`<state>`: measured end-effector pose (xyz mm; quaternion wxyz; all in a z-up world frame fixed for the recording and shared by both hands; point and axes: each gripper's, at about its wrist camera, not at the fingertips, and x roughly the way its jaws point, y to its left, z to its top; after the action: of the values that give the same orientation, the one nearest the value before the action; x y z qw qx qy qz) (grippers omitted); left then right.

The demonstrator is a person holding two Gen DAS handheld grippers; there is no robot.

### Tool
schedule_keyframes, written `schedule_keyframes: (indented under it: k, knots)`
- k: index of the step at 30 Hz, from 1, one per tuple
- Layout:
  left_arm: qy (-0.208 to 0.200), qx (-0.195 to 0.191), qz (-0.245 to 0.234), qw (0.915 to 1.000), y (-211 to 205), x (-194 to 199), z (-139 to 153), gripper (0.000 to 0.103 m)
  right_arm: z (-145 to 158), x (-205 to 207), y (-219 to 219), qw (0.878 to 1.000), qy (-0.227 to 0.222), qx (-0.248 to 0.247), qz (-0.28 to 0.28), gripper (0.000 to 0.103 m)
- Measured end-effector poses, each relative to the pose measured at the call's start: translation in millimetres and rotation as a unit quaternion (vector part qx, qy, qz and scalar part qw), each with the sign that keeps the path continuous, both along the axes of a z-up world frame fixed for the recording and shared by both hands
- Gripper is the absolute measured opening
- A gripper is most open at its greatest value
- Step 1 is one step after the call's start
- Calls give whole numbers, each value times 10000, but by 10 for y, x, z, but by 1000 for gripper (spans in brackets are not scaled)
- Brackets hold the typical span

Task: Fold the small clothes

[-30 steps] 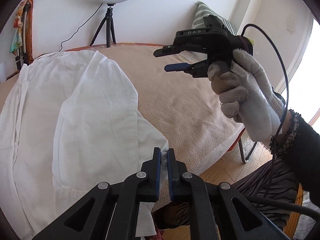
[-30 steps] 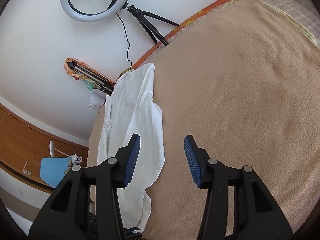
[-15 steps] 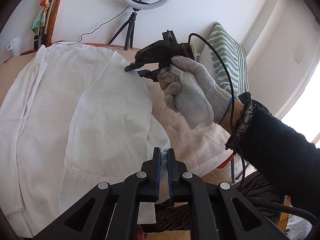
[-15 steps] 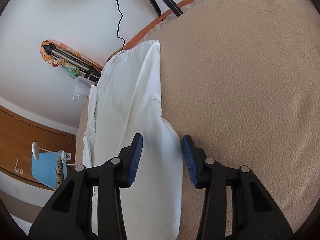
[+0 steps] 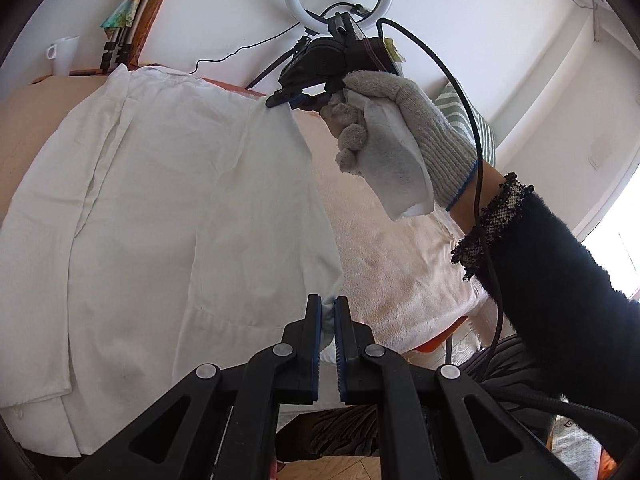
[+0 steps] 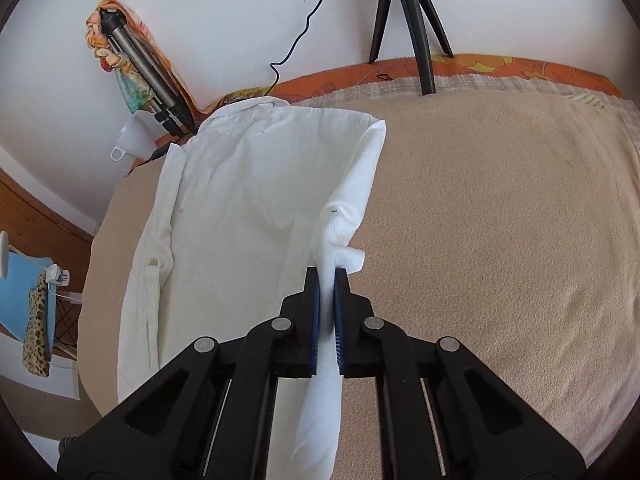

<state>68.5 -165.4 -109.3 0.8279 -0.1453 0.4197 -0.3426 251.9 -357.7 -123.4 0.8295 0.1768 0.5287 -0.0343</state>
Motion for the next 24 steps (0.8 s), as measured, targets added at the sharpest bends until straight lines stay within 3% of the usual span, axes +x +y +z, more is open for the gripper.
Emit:
schedule_keyframes:
  k: [12,24]
  knots:
    - [180,124,505,9985,603,-10,-113,3,-170,475,872,9967,121,-233,763,7]
    - [427,364,841,9949,880,7,-301,3,-548,724,1350,9916,354,-268,1213,9]
